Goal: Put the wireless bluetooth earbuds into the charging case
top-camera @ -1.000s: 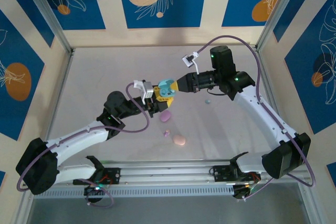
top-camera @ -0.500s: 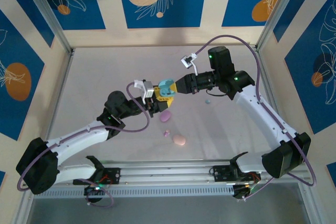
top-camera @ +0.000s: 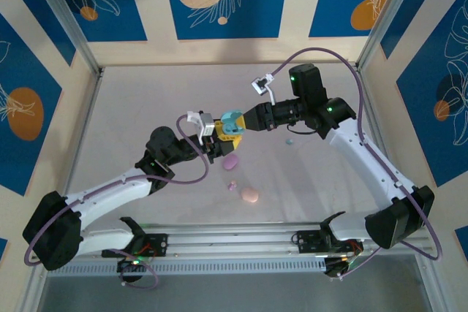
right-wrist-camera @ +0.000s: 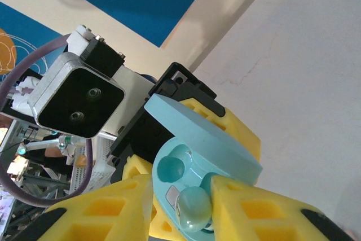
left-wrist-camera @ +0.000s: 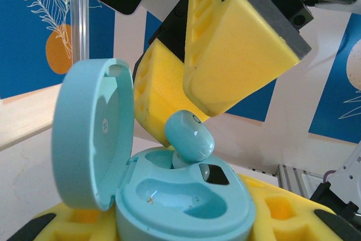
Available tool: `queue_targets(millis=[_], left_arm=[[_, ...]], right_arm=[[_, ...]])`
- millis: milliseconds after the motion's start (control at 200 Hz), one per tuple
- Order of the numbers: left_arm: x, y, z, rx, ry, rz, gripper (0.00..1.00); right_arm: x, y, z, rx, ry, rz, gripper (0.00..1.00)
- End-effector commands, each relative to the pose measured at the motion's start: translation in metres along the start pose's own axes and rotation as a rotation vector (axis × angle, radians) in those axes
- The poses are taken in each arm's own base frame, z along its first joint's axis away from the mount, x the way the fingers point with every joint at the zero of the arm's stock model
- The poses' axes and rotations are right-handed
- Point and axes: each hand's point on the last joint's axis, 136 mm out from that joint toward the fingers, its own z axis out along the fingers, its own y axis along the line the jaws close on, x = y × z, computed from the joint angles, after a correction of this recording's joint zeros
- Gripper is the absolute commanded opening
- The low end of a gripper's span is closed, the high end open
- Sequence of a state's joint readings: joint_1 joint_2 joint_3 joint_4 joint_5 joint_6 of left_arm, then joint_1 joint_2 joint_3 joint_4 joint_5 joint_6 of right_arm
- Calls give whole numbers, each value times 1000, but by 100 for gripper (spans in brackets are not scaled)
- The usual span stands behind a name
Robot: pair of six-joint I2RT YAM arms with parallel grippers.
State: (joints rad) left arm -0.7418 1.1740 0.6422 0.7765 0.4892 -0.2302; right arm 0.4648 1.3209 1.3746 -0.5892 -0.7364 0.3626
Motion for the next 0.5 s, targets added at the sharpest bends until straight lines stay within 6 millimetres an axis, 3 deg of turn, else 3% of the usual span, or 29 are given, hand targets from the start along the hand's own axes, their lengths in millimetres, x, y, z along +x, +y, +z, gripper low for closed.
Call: queue_targets(millis=[0,495], left_arm=[[-26,-18,0,78,-73,56,28],[-24,-18,0,79,-68,52,27]], right_arm=[[-7,-1,-7,63,-34,-18,37],[-11,5,-14,84,-59,-19,42]])
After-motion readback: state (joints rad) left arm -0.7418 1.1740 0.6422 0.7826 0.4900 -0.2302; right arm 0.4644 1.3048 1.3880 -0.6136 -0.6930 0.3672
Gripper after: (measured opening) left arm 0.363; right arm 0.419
